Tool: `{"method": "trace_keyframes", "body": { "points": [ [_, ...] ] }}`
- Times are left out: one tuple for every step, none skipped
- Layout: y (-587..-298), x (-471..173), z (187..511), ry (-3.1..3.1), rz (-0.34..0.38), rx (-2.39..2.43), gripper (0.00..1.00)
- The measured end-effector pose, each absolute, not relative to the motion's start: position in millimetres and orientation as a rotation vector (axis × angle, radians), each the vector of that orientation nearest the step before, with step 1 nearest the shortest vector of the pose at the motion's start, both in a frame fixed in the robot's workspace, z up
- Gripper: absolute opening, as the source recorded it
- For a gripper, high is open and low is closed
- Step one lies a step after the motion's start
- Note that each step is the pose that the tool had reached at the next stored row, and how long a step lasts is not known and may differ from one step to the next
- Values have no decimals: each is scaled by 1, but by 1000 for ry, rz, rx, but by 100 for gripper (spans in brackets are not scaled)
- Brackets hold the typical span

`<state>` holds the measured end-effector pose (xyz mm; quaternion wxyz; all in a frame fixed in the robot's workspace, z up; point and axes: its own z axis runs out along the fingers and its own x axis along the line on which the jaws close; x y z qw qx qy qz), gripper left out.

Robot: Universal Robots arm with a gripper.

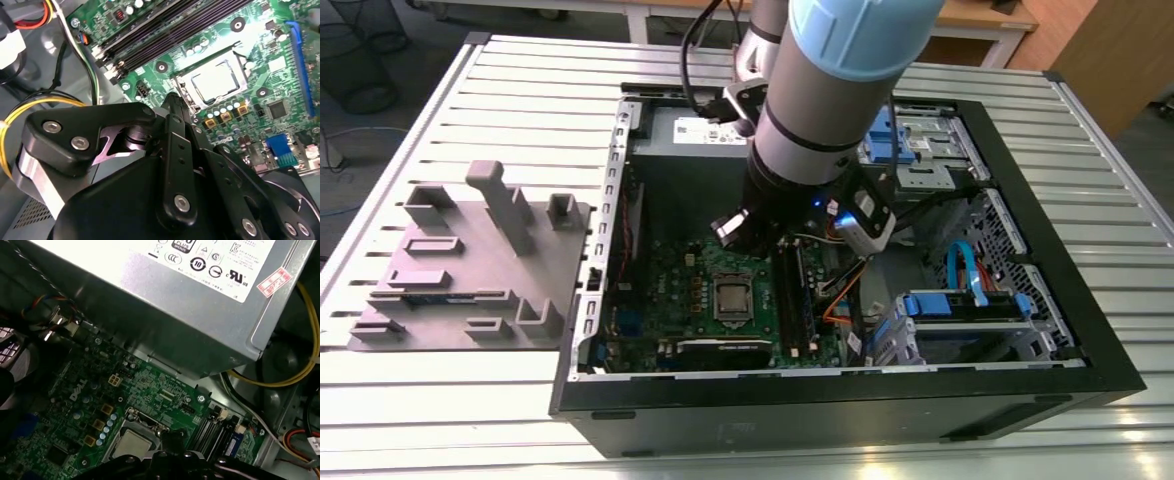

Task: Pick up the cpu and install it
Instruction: 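Install the first cpu locking lever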

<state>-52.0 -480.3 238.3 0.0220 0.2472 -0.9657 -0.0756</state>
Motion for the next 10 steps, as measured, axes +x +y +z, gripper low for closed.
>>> {"method": "trace_keyframes", "body": {
  "points": [
    [-481, -52, 238, -2993, -233, 763, 11],
    [-482, -52, 238, -2994, -232, 760, 11],
    [-483, -52, 237, -2995, -231, 757, 11],
    [-483, -52, 237, -2995, -230, 755, 11],
    [-483, -52, 235, -2996, -230, 753, 11],
    [-484, -52, 234, -2996, -228, 751, 11],
    [-484, -52, 233, -2996, -225, 749, 11],
    [-484, -52, 232, -2997, -223, 747, 11],
    [-484, -52, 231, -2997, -221, 745, 11],
    [-484, -52, 230, -2998, -219, 742, 11]
  ]
}}
